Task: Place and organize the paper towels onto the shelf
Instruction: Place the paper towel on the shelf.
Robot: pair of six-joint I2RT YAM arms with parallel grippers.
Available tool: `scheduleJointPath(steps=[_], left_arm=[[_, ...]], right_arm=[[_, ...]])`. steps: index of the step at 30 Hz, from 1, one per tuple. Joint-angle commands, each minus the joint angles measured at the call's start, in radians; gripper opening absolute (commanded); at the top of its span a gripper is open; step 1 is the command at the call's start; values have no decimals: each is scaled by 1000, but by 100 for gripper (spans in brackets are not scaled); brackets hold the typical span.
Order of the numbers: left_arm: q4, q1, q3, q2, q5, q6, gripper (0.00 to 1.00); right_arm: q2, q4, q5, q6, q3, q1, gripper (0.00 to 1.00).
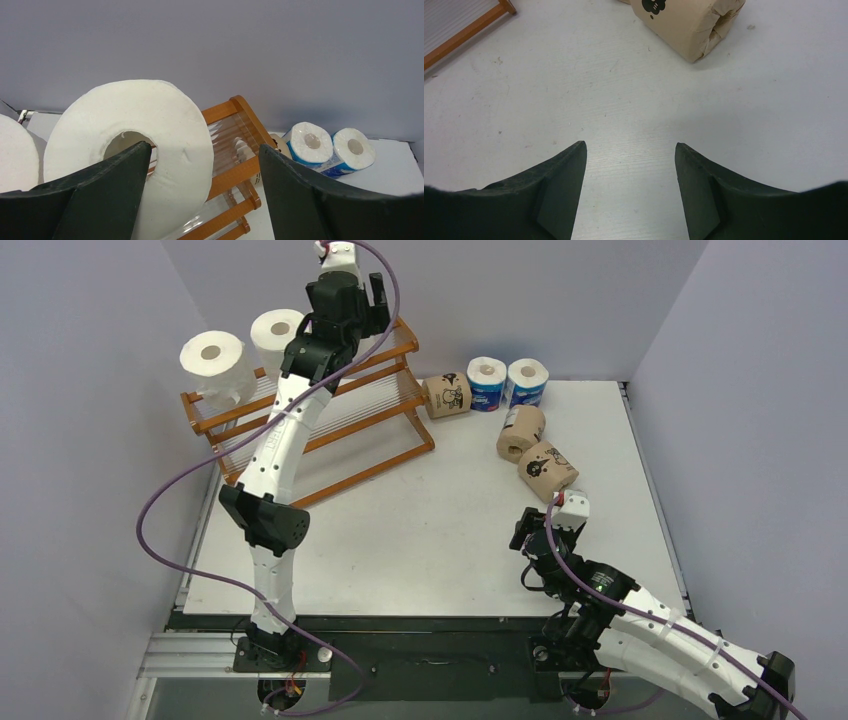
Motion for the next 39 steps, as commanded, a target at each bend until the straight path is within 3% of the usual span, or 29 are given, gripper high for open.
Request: scheduleJointPath(steps=[1, 29, 39], left_arm=[[3, 7, 23, 21, 30, -19, 78], [54, 3, 10, 15, 66, -45, 100], [53, -6, 8, -9, 69, -42, 96]], right_arm=[[13, 27, 25, -6, 18, -8, 61], [10, 28, 22, -6, 16, -9, 61], [10, 28, 20, -8, 17, -9, 61]])
